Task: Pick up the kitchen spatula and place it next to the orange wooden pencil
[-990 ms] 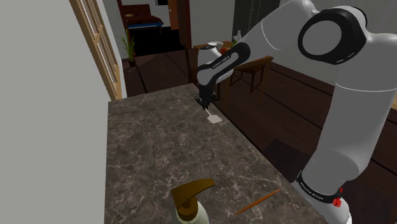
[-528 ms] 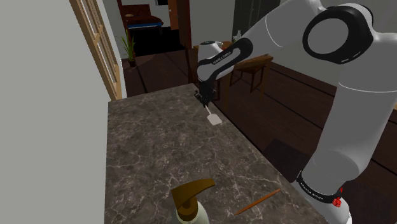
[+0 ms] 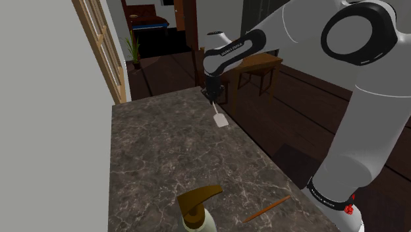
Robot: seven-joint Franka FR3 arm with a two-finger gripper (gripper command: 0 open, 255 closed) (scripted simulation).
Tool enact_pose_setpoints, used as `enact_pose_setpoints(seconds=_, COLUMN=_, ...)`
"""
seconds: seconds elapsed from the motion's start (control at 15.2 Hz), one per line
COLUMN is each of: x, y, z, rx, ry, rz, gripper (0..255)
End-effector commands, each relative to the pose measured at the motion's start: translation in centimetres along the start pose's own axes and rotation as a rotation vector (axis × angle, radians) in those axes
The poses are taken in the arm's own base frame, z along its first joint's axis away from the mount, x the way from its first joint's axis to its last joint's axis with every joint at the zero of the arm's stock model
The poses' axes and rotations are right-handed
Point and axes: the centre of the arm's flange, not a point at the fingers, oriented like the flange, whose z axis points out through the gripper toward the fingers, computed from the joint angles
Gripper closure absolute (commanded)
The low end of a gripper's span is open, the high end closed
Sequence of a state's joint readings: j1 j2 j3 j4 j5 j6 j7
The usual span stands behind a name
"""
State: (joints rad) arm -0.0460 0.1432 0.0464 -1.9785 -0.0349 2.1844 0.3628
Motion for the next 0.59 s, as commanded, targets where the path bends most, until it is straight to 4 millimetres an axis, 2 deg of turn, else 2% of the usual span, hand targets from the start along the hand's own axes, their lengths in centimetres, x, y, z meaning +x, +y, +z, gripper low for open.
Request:
enact_pose_setpoints(seconds=0.0, x=0.0, y=-0.1, z=-1.0, rx=0.000, ry=0.000, rz=0.000, gripper=255)
enact_pose_setpoints(seconds=0.13, x=0.1, y=-0.1, z=-2.0, rx=0.000, ry=0.000, rz=0.000, gripper=255)
enact_pose_setpoints(seconds=0.53, x=-7.7, y=-1.3, z=-2.6, rx=0.000, ry=-0.001, rz=0.000, gripper=255)
